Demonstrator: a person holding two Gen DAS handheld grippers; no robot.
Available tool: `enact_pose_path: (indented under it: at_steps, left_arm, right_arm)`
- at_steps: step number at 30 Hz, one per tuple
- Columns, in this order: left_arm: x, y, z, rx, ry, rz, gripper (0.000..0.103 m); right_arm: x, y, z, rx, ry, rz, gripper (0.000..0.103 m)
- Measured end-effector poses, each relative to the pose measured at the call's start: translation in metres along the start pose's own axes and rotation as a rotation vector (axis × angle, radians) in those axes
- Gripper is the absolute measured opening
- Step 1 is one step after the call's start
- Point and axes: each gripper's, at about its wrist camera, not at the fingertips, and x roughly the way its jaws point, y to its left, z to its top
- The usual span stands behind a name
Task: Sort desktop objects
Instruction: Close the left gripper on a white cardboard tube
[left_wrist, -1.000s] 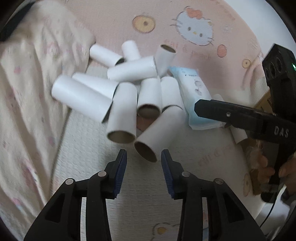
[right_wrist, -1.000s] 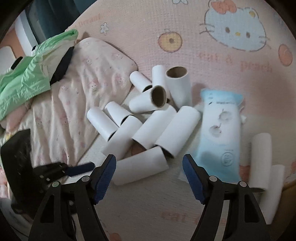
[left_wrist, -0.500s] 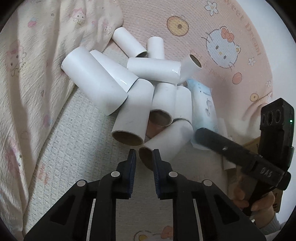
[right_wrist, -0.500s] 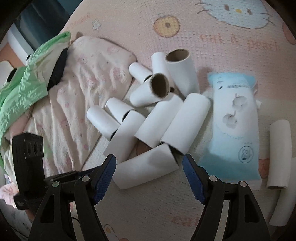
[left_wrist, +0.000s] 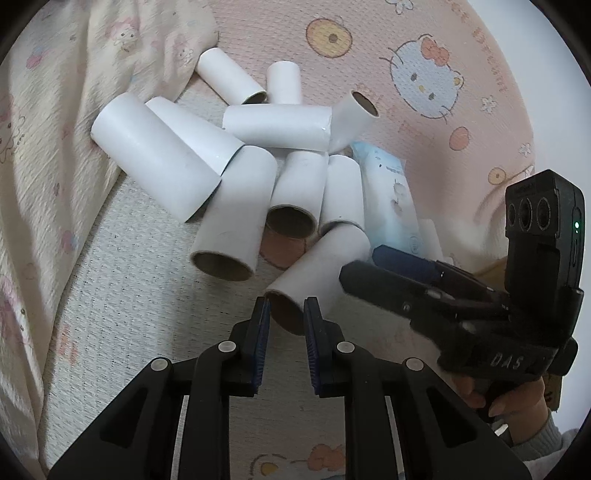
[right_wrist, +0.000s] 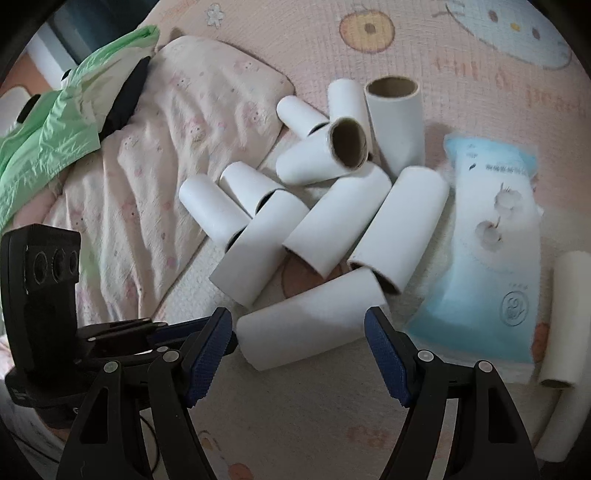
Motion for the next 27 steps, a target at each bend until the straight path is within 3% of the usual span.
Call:
enact_pose_path:
  at_steps: [13, 18, 27]
  left_arm:
    - [0.011, 0.0, 0.004, -0.018, 0.027, -0.022, 0.025]
    - [0.01, -0.002, 0.005, 0.018, 0.044, -0.044, 0.023]
    - [0.006, -0.018, -0.001, 0.156, 0.098, -0.081, 0.022]
  right_arm:
    - [0.019, -0.018, 0.009, 0.044, 0.052, 0.016, 0.073]
    - [0.014, -0.013, 0.002, 0.07, 0.081, 0.039, 0.073]
    - [-0.009, -0.003, -0.032, 0.056, 0.121, -0.033, 0.073]
